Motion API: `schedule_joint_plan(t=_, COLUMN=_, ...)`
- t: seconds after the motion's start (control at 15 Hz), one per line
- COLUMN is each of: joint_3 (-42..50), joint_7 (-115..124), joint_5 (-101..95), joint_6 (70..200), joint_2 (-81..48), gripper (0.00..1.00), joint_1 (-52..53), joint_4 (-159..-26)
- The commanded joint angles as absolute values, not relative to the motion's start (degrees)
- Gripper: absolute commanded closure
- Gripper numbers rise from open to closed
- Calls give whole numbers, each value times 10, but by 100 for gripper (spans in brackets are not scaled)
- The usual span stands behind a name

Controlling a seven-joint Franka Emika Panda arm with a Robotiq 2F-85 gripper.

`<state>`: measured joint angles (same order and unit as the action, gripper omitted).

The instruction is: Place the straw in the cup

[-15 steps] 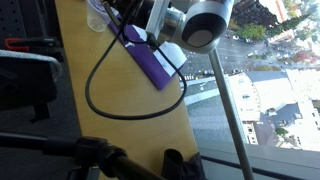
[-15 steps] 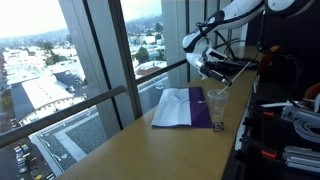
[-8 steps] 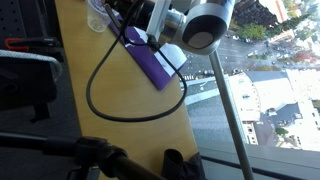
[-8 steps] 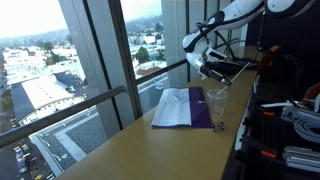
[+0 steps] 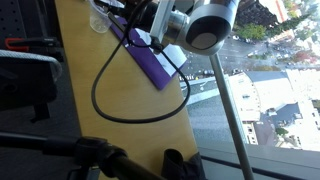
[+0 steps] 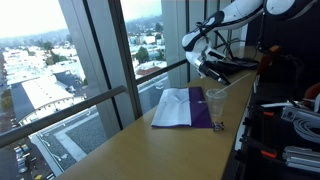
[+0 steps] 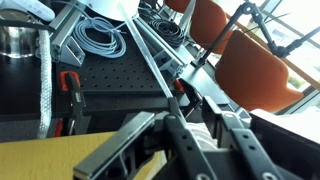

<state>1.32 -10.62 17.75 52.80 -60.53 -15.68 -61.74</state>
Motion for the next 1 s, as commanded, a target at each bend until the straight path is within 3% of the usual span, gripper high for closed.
schedule_joint_plan(t=0.0, joint_3=6, joint_7=-99, joint_5=192, joint_6=508, joint_2=-621, gripper=38, joint_1=-166, joint_4=-586)
schedule_joint_plan(t=0.33, joint_3=6, joint_7=-103, joint_5=190, joint_6=508, joint_2=-620, gripper=1, joint_1=-167, joint_4=-585)
schedule_joint_plan(t=0.93, joint_3=14, joint_7=-161, joint_5=159, joint_6=562, joint_2=-532, gripper=0, joint_1=-160, joint_4=-704)
